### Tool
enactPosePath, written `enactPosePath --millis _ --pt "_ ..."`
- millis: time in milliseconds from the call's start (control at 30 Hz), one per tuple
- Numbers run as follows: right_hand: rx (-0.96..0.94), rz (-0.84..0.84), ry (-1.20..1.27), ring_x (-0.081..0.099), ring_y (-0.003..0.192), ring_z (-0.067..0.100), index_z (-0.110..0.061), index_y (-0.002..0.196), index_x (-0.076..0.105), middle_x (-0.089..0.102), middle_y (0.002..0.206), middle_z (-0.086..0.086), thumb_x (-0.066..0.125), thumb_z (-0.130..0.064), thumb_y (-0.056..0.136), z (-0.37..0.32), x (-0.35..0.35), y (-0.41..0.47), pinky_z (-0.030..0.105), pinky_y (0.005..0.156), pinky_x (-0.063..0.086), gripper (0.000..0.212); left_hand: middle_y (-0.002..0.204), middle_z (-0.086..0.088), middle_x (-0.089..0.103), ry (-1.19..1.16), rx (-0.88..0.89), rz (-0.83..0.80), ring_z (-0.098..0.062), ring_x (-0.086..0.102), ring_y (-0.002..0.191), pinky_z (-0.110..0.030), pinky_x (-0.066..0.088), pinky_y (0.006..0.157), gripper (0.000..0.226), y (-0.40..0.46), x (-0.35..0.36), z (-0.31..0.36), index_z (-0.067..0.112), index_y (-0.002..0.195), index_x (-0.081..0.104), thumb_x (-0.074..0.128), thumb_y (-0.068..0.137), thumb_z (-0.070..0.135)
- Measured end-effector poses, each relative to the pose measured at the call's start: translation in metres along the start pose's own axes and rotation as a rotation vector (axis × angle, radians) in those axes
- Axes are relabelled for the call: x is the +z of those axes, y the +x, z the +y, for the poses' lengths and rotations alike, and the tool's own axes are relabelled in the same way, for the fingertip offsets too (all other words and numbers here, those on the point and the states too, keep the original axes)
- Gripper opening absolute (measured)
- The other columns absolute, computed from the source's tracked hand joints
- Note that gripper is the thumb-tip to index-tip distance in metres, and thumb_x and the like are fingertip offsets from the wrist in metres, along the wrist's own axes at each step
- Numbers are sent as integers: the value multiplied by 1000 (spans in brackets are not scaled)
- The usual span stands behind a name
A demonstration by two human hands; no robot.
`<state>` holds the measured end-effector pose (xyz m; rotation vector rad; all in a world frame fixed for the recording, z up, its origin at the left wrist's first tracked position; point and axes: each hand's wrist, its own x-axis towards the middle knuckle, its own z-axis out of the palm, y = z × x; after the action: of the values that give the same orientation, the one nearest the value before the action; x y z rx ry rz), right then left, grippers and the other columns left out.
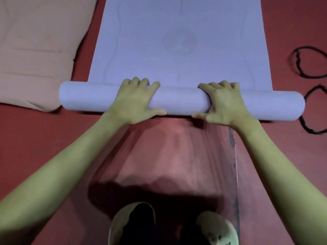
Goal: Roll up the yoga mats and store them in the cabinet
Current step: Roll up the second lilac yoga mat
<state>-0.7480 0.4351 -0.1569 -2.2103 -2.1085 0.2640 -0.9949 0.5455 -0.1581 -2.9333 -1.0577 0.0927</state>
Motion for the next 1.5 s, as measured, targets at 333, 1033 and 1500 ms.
enactPosePath --millis 333,1033,1500 --pt "32 -136 27 54 100 30 -28 118 56 65 109 -5 53 -77 54 -28 10 -66 42 89 32 80 115 -15 59 -103 25 126 -34 56 103 -45 38 95 81 -84 17 36 6 130 54 43 84 72" --pt "81 276 15 51 118 32 -14 134 55 60 126 10 29 -48 99 -19 37 -45 43 103 28 55 128 -11 53 -165 -137 22 -30 50 118 -48 29 107 71 -35 10 31 19 137 48 16 89 61" --pt "103 359 -62 34 136 41 -19 148 39 40 144 26 27 -44 102 -24 46 -36 51 116 15 54 130 -6 55 -128 -156 -33 -29 48 121 -44 25 106 77 -2 12 15 26 141 44 8 84 63"
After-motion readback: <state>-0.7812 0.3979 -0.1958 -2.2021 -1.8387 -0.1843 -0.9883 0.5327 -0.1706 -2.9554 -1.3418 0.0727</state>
